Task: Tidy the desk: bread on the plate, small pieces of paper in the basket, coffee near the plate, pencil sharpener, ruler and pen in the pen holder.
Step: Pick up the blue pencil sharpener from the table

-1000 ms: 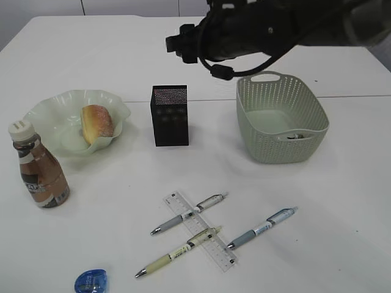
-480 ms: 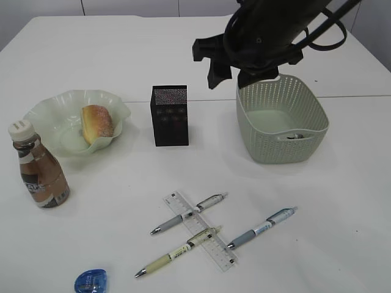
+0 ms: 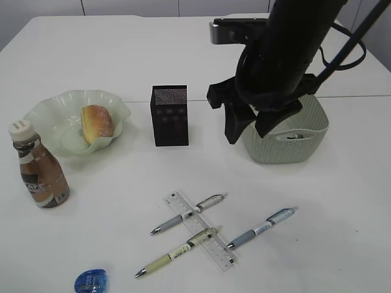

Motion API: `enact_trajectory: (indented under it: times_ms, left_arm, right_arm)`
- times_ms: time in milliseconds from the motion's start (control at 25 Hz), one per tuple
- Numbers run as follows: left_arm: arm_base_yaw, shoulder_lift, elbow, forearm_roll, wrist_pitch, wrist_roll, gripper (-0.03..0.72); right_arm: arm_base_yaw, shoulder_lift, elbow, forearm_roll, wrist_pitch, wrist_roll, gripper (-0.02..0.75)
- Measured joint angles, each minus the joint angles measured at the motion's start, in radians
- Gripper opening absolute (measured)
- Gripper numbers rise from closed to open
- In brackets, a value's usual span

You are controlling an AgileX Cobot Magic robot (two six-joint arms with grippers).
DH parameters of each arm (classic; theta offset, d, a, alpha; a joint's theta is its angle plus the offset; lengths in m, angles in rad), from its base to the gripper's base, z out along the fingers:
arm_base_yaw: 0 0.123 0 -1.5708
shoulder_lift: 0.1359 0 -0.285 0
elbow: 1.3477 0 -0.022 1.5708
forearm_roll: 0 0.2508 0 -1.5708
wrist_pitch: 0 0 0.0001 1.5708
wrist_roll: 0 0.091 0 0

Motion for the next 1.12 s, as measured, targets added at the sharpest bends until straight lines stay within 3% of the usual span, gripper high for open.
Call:
enact_trajectory:
  times_ms: [200, 400, 640, 840, 1120]
  left_arm:
    - [-0.052, 0.000, 0.000, -0.006, 0.000, -0.004, 0.489]
    - [-0.057, 0.000, 0.000, -0.017, 0.000, -0.004, 0.489]
    - [-0.144, 0.050, 0.000, -0.029, 0.000, -0.012, 0.489]
    - [-0.239, 0.181, 0.000, -0.025, 0.013, -0.131, 0.489]
    - [-0.273, 0.394, 0.000, -0.013, 0.033, -0.256, 0.489]
  right_arm:
    - [0.000, -0.004, 0.000, 0.010, 0.058, -0.063, 0.405]
    - [0.000, -0.056, 0.007, 0.019, 0.062, -0.080, 0.405]
    - [0.000, -0.194, 0.145, 0.013, 0.062, -0.090, 0.405]
    - [0.000, -0.313, 0.334, 0.022, 0.064, -0.095, 0.405]
    - [0.000, -0.451, 0.467, 0.050, 0.066, -0.098, 0.405]
